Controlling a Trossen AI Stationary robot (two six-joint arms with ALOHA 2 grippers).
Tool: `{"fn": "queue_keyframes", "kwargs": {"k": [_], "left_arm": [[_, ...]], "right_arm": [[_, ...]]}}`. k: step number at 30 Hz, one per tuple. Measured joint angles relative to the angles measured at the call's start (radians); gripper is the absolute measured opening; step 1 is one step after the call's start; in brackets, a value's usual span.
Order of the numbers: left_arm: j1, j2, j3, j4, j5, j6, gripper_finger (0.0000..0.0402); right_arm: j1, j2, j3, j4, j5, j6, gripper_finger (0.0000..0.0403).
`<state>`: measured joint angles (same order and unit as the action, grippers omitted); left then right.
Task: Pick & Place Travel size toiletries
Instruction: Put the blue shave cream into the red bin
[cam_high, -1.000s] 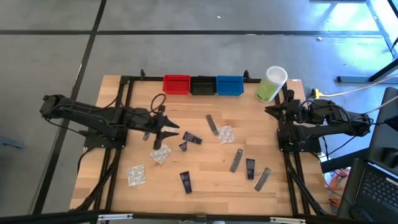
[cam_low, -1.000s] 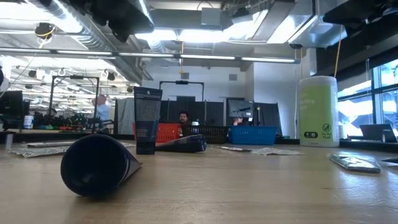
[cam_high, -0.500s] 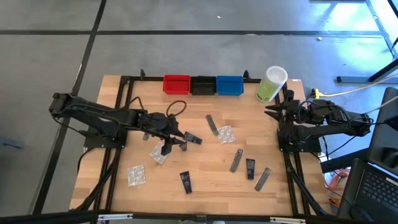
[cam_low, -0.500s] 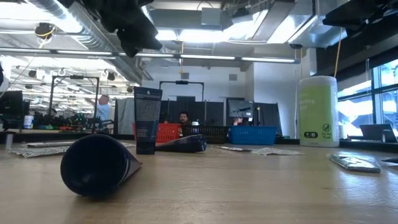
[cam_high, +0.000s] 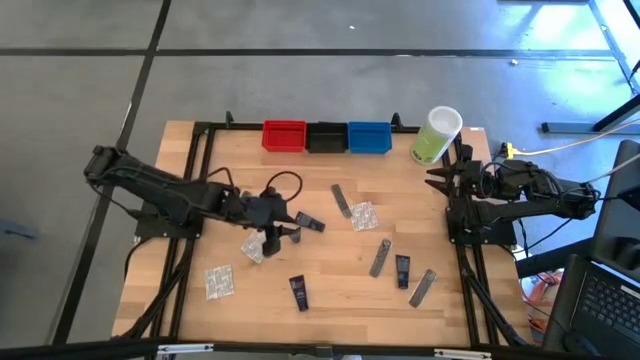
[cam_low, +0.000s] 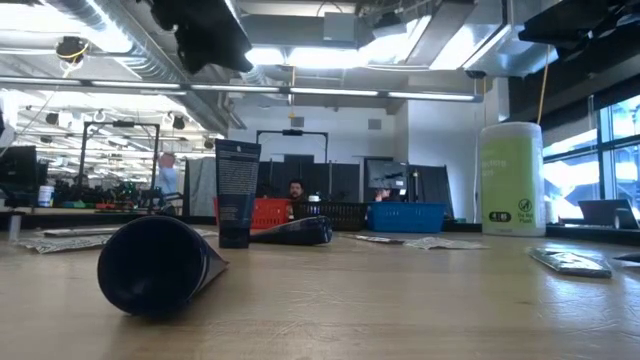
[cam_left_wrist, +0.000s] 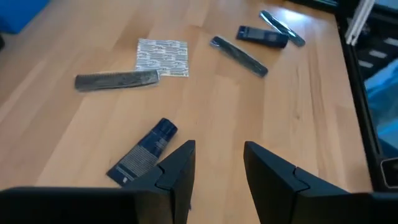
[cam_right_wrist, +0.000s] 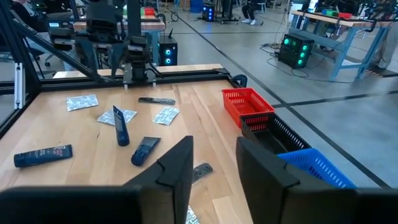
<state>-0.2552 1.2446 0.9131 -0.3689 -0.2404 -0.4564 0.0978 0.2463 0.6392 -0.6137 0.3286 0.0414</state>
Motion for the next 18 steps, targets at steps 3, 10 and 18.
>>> {"fn": "queue_keyframes", "kwargs": {"k": [3,10,18], "left_arm": [[-0.049,0.001,0.004,-0.041,-0.077,-0.055,0.0134],[-0.099,0.082,0.006,-0.058,-0.167,-0.090,0.0116],[-0.096,0.181,0.005,-0.050,-0.163,-0.091,0.0096]], "right_arm": [[0.000,0.000,0.000,0.000,0.000,0.000,0.0132],[0.000,0.000,0.000,0.000,0.000,0.002,0.0141],[0.000,0.000,0.000,0.001,0.000,0.002,0.0149]]}}
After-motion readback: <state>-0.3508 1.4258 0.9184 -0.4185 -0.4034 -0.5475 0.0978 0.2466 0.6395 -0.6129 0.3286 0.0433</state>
